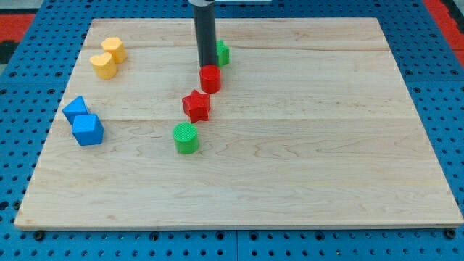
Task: Move the green circle to the top right side of the green star
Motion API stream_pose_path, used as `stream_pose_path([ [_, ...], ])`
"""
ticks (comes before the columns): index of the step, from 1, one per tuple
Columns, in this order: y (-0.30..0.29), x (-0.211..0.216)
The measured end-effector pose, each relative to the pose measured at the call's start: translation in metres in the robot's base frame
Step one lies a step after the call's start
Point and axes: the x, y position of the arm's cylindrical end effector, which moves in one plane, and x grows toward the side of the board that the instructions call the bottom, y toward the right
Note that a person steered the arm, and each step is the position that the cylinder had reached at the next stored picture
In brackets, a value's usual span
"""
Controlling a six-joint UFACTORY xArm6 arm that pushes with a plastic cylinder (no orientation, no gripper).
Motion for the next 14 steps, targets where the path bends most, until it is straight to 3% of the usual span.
stream_pose_path([
  [1,-0.001,0.037],
  [2,-0.002,0.027],
  [3,-0.052,0.043],
  [4,-0.058,0.117],
  [6,-0.08,0.144],
  [9,0.014,0.194],
  [10,0.034,0.189],
  [11,0.049,0.142],
  [14,0.134,0.094],
])
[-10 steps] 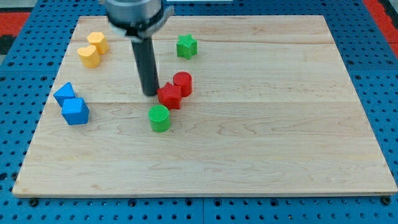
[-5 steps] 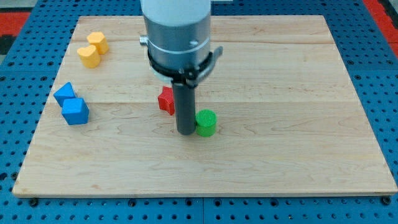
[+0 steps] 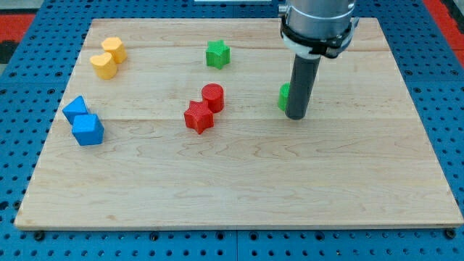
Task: Move the green circle to the top right side of the green star
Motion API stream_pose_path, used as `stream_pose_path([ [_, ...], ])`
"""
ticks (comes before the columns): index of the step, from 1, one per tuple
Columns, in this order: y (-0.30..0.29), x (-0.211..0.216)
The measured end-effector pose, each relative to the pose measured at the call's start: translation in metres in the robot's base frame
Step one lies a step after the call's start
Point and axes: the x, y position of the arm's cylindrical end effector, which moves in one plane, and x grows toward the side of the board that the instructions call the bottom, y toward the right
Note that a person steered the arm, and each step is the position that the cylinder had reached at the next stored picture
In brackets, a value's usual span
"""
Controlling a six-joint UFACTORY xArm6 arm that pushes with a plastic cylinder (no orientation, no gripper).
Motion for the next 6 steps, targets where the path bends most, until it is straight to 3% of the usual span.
stream_pose_path([
  [1,-0.014,-0.031],
  [2,0.011,-0.007],
  [3,0.009,-0.028],
  [5,-0.051,-0.084],
  [6,-0.011,-0.098],
])
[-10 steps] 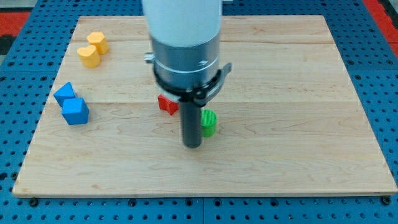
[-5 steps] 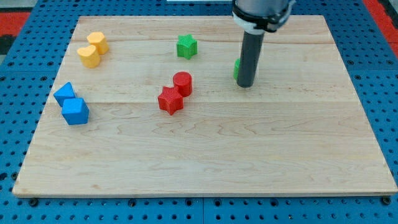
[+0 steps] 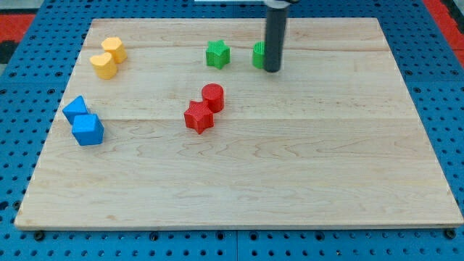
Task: Move the green circle to the top right side of the green star
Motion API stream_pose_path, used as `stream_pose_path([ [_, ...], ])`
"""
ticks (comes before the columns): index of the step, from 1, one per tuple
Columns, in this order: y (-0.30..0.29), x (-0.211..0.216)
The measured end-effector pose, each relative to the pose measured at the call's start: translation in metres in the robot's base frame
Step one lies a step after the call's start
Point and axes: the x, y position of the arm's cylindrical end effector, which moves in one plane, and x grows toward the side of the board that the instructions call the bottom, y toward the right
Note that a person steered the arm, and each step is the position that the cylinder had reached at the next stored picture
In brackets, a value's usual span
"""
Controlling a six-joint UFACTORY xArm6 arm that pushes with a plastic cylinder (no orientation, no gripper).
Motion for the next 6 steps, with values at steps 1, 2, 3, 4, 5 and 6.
stream_pose_path([
  [1,-0.014,-0.031],
  [2,-0.039,-0.034],
  [3,-0.035,-0.038],
  [4,-0.031,-0.04],
  [5,-0.031,-0.04],
  [6,-0.034,-0.035],
])
